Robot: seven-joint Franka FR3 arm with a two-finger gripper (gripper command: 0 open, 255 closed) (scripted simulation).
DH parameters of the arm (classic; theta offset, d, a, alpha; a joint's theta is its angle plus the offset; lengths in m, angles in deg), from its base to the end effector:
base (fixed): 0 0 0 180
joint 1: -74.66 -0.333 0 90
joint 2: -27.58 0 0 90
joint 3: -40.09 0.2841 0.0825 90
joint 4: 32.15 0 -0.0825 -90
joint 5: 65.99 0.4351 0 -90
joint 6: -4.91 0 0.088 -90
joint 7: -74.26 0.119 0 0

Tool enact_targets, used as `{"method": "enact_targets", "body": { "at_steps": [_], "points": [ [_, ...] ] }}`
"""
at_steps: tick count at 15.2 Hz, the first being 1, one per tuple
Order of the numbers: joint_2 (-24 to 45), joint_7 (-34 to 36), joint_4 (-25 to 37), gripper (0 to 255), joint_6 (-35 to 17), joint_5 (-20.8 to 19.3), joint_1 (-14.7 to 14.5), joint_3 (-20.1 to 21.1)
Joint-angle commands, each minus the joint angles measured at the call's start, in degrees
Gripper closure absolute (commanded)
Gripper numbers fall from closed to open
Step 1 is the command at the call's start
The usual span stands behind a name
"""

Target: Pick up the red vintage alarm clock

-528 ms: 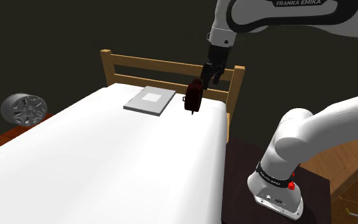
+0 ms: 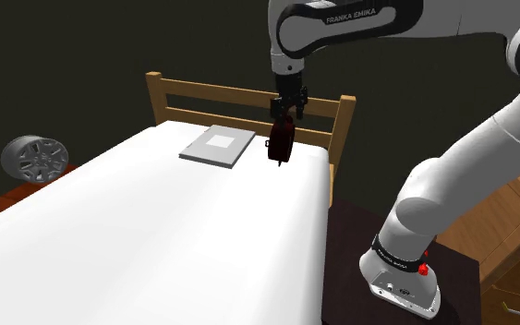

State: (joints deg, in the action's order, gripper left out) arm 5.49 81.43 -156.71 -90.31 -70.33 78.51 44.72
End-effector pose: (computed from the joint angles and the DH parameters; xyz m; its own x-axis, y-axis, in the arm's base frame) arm 0.4848 0.0000 0.4847 0.9870 -0.1135 -0.1137 -0.0999 -0.9878 0.1192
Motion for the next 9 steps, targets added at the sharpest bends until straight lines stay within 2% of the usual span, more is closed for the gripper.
{"method": "enact_targets", "body": {
  "at_steps": [1, 9],
  "points": [
    [6.2, 2.3, 4.4, 0, 2.2, -3.5, 1.1, 1.0],
    [31.8, 10.1, 25.9, 0, 14.4, -17.5, 2.3, 1.8]
  ]
}}
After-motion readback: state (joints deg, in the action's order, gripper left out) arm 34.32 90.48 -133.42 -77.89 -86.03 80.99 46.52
